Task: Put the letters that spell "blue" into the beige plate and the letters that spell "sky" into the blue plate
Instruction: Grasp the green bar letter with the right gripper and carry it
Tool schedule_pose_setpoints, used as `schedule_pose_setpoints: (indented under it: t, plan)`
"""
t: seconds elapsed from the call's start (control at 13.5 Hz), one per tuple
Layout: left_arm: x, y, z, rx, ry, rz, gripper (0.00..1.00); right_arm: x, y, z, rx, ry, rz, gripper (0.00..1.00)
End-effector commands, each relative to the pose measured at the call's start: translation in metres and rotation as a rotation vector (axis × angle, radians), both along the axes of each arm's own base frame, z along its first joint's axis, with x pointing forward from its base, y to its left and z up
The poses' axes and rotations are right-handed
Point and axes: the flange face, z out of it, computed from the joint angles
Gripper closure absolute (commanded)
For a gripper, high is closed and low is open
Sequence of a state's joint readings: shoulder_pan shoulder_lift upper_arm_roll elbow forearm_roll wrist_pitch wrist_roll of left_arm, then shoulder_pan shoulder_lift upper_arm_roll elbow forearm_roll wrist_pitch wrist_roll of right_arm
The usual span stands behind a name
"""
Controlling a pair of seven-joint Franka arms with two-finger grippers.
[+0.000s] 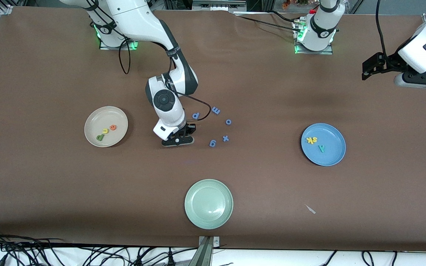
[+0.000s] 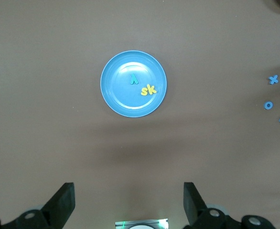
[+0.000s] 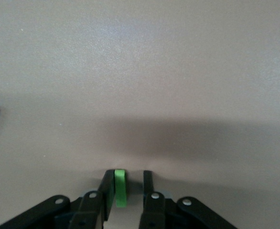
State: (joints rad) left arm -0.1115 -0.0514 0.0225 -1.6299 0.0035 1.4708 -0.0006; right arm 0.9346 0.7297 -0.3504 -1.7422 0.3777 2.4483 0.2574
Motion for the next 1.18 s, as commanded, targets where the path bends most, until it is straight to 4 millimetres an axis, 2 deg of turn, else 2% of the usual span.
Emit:
schedule_pose_setpoints:
  t: [0.0,0.07,0.22,0.3,0.52,0.74,0.89,1.11]
  plan:
    - [-0.001,-0.005,0.008,0.024,0.003,0.018,0.0,-0.005,0.01,-0.007,0.012,0.004,0.003,0.81]
    - [-0.003,-0.006,0.007,0.028,0.019,0.03,0.0,-0.007,0.012,-0.007,0.015,0.006,0.009,0.89]
    - [-0.005,-0.007,0.007,0.027,0.029,0.038,0.0,-0.007,0.013,-0.006,0.017,0.005,0.011,0.94]
    - [-0.006,-0.006,0.008,0.027,0.027,0.041,0.0,-0.007,0.013,-0.007,0.016,0.006,0.018,1.0]
    - [-0.004,-0.006,0.007,0.025,0.028,0.04,0.0,0.0,0.018,0.007,0.032,-0.006,0.028,1.0]
    - [-0.005,-0.008,0.007,-0.001,0.031,0.04,0.0,0.005,0.012,0.026,0.038,0.007,0.023,1.0]
    - [-0.005,-0.009,0.009,-0.001,0.028,0.039,0.0,0.015,-0.008,0.042,0.02,0.031,-0.009,1.0]
    - [-0.005,-0.01,0.01,-0.001,0.026,0.037,0.0,0.034,-0.069,0.079,-0.045,0.138,-0.055,1.0]
